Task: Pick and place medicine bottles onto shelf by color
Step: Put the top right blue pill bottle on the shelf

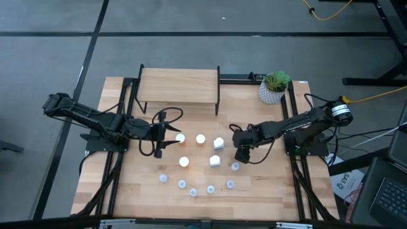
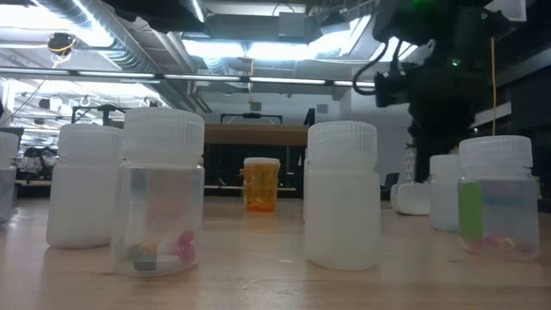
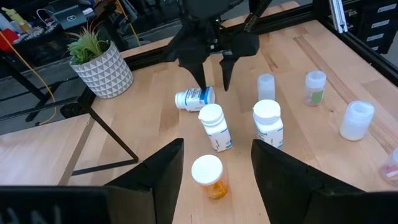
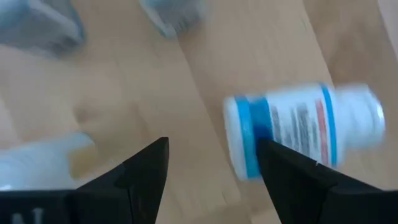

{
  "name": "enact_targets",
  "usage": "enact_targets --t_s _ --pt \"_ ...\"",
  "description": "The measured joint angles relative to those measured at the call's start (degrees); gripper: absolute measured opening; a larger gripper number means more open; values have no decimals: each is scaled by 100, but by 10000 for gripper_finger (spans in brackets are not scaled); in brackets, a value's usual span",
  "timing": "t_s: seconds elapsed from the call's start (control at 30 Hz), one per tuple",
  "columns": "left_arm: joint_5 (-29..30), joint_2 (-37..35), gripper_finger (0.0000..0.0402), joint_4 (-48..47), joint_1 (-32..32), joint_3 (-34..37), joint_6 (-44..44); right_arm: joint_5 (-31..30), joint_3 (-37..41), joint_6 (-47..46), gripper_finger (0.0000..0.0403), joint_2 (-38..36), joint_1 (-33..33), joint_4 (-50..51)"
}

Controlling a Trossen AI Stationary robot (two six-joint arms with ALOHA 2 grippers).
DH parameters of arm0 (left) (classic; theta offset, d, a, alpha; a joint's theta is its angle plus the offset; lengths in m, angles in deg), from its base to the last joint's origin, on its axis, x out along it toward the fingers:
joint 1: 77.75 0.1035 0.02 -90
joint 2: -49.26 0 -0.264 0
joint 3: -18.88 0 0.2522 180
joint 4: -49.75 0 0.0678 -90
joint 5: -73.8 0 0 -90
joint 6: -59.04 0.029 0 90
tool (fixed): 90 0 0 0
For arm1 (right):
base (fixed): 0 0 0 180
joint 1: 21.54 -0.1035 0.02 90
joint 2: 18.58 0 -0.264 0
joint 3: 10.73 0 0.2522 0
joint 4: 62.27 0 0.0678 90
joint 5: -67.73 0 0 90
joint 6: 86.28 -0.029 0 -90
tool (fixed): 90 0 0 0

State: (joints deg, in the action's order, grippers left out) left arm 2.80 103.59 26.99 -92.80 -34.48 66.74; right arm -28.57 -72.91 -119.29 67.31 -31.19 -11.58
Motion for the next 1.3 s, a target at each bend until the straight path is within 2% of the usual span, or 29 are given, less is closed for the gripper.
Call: enact_targets --t_s 0.13,0.33,0.5,0.67,0.73,0.83,0.9,1.03,1.2,1.3 --pt "0 0 182 1 1 0 -1 -109 0 -329 245 0 0 597" --pt "0 0 182 -1 0 0 -3 -978 0 -791 245 0 0 948" --pt "0 0 182 0 0 0 -6 -1072 0 -1108 245 0 0 968" --pt "0 0 182 1 2 0 -6 -1434 0 -1648 245 0 -2 1422" --pt "0 0 182 -1 2 0 -6 -1345 0 -1788 245 0 2 1587" --pt "0 0 182 1 1 0 -7 -624 0 -1713 245 0 -8 1408" --pt "0 0 182 -1 0 0 -8 -431 0 -1636 245 0 -62 1157" --pt "0 0 182 -1 0 0 -8 -475 -2 -1707 245 0 -111 592" --pt "0 0 182 -1 0 0 -10 -1008 -2 -2234 245 0 -109 685" --pt "0 0 182 -1 0 0 -12 -1053 -2 -2271 245 0 -110 667"
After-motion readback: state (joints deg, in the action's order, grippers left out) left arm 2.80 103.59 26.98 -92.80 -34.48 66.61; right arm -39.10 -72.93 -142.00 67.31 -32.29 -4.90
